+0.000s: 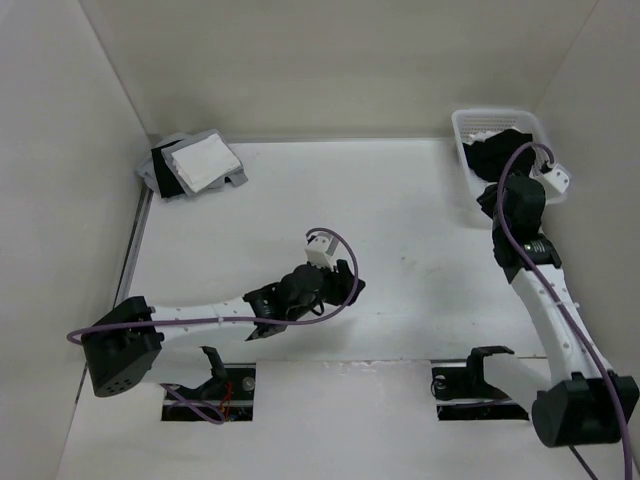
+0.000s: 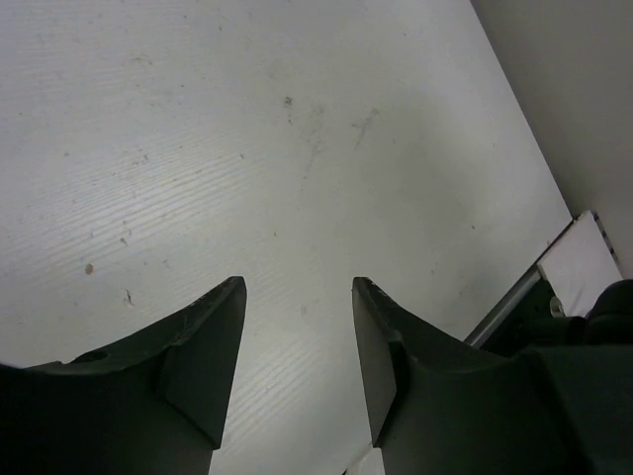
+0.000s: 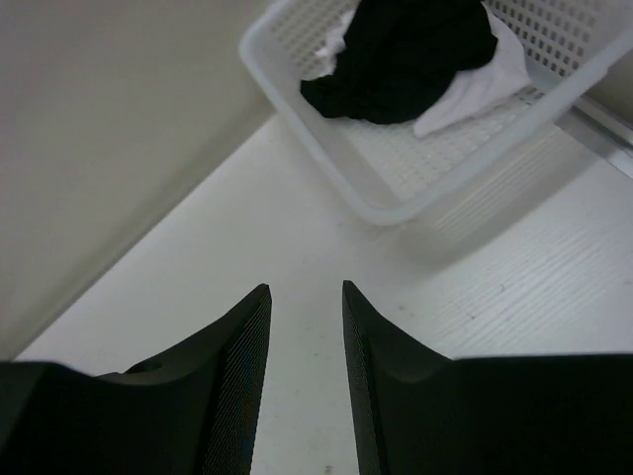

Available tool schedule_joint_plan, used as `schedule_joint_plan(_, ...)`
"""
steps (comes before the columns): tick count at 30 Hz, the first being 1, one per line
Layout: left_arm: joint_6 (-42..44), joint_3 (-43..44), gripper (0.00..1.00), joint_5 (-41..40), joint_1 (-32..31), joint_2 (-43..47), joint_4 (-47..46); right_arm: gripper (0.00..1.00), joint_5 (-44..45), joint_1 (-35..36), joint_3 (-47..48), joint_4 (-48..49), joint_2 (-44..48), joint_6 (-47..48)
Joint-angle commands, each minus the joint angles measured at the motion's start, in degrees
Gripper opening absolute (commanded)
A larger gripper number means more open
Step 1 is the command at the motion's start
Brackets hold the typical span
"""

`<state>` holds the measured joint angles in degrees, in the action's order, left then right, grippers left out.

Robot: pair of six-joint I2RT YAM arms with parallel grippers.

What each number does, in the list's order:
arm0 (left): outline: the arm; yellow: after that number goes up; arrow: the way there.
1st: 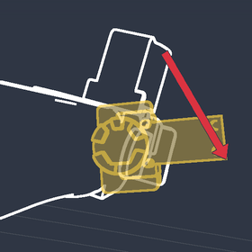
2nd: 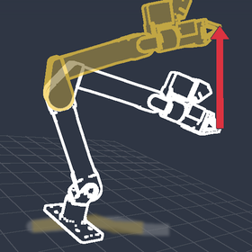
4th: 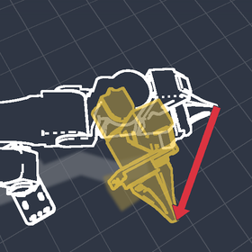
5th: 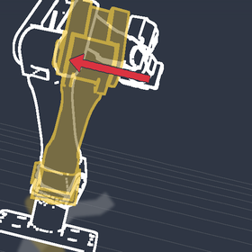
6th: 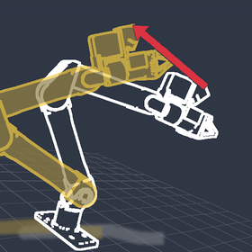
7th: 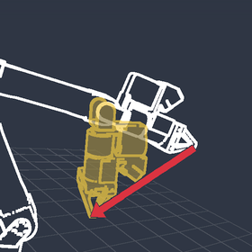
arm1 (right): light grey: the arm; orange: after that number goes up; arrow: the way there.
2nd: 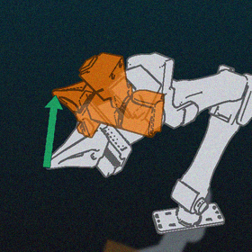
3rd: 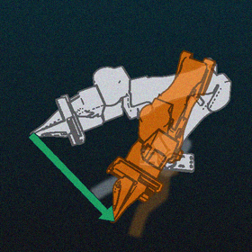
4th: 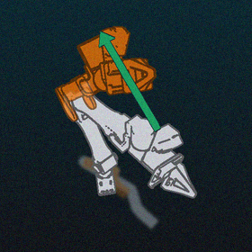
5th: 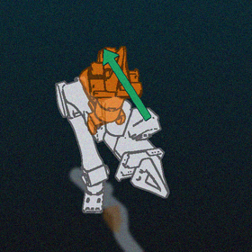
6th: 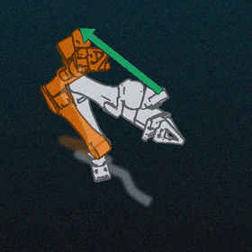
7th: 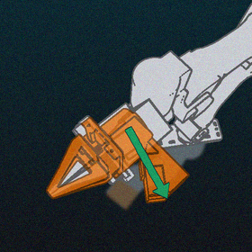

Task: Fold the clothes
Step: Grab the tank top from the pile

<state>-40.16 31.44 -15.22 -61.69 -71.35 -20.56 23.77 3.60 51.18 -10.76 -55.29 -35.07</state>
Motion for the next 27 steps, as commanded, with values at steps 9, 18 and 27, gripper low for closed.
schedule_joint_plan(9,3.78,-4.37,0.46,-0.69,1.36,-3.08,-7.38,0.00,-8.12,-10.49,17.80,1.62,-22.91,2.37)
schedule_joint_plan(18,4.39,-4.72,0.45,-0.60,2.50,-11.34,-15.91,0.28,-7.68,-17.87,31.24,3.91,-45.23,3.86)
schedule_joint_plan(27,7.55,-6.13,0.46,0.63,8.65,-13.20,-18.55,0.50,-14.10,-21.75,57.61,3.73,-72.04,1.32)
